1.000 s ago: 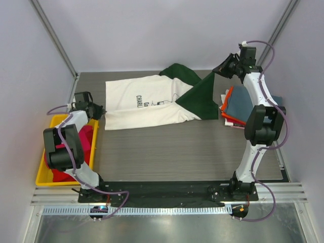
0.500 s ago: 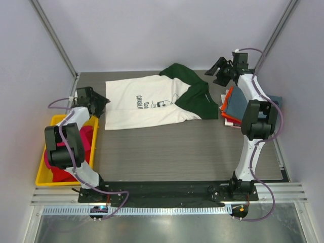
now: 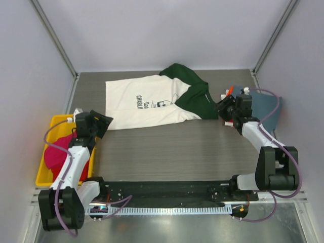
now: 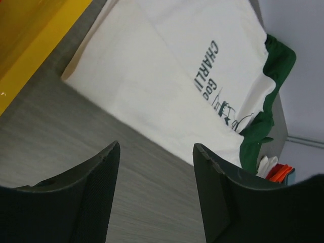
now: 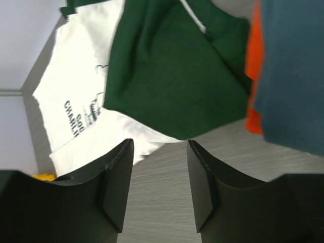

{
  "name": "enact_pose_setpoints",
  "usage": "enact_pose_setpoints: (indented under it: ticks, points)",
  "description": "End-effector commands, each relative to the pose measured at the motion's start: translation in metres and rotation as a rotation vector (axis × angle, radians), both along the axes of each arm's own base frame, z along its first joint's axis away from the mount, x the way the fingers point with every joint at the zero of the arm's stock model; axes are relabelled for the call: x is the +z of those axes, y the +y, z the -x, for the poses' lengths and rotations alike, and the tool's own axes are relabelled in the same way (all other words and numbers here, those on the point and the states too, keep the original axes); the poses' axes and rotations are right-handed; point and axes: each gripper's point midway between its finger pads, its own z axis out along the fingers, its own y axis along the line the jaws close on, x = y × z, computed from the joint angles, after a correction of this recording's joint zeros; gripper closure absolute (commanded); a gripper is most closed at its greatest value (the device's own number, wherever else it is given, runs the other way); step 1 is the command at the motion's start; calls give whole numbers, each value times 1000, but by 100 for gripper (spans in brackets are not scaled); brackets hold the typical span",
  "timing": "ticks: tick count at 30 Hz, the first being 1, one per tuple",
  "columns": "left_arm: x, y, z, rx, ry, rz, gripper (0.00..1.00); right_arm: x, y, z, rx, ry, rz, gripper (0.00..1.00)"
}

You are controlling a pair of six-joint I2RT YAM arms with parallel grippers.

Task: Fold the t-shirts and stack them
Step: Fold the tshirt

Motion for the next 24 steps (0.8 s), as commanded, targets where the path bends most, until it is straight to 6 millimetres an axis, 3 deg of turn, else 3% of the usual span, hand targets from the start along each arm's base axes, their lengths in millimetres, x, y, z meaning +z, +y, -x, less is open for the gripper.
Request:
enact_pose_setpoints:
  ticks: [1, 5, 10, 16, 24]
  points:
    - [-14, 7, 19, 99, -21, 36, 40, -21, -15, 5, -147, -45, -27, 49]
    - [-28, 19, 36, 206, -46, 46, 41, -44, -26, 14, -249, -25, -10, 49]
    - [-39, 25, 37, 259, -26, 59, 41, -70, -32, 20, -370, -15, -16, 49]
    - [-57, 24, 33, 302, 47, 103, 41, -79, -36, 11, -493, -34, 6, 48]
    - [-60, 26, 31, 347, 57, 113, 42, -96, -31, -3, -610, -30, -41, 53]
